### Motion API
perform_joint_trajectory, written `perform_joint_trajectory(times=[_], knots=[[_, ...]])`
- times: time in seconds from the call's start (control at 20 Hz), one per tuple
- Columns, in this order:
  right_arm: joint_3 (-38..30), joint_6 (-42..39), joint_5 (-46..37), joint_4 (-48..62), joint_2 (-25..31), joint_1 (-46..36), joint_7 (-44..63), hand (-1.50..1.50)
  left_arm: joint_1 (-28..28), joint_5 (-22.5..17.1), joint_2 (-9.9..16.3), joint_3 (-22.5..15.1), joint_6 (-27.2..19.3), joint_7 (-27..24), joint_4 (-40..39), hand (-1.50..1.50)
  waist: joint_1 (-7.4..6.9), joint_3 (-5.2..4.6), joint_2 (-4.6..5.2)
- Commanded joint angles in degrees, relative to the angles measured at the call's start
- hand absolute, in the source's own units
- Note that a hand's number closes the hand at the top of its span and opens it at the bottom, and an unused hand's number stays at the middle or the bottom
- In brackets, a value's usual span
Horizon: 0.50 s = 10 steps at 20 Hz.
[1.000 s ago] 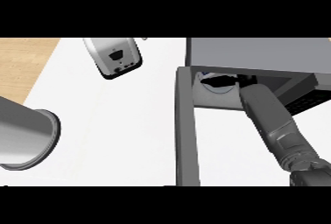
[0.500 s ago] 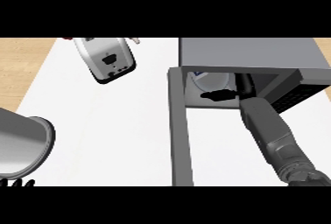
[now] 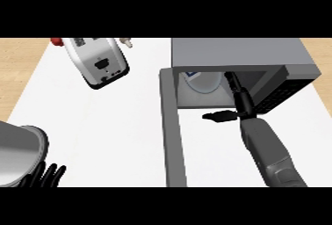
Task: Pick up the milk, place it into the microwave and close the microwave
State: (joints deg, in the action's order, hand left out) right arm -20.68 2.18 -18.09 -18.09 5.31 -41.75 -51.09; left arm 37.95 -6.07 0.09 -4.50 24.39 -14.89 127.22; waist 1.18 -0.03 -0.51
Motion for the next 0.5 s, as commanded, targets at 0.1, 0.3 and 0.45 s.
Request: perform_joint_trajectory(times=[0.1,0.3,0.45], knots=[[3.1,-5.4,1.0,-9.3,-2.8,9.5,0.8,-1.50,-3.2,2.4,0.0,-4.9,-0.6,4.9,-1.2,-1.50,1.75,-0.11,-0.56],[5.0,-8.0,1.8,-16.1,-4.4,17.3,-0.9,-1.50,-10.8,8.2,-0.1,-8.0,-2.2,7.5,-6.0,1.50,2.14,-0.11,-0.31],[5.6,-13.4,3.2,-25.1,0.0,23.5,0.7,-1.50,-12.4,7.2,0.2,-7.7,-1.7,10.2,-6.4,1.50,2.57,-0.16,-0.42]])
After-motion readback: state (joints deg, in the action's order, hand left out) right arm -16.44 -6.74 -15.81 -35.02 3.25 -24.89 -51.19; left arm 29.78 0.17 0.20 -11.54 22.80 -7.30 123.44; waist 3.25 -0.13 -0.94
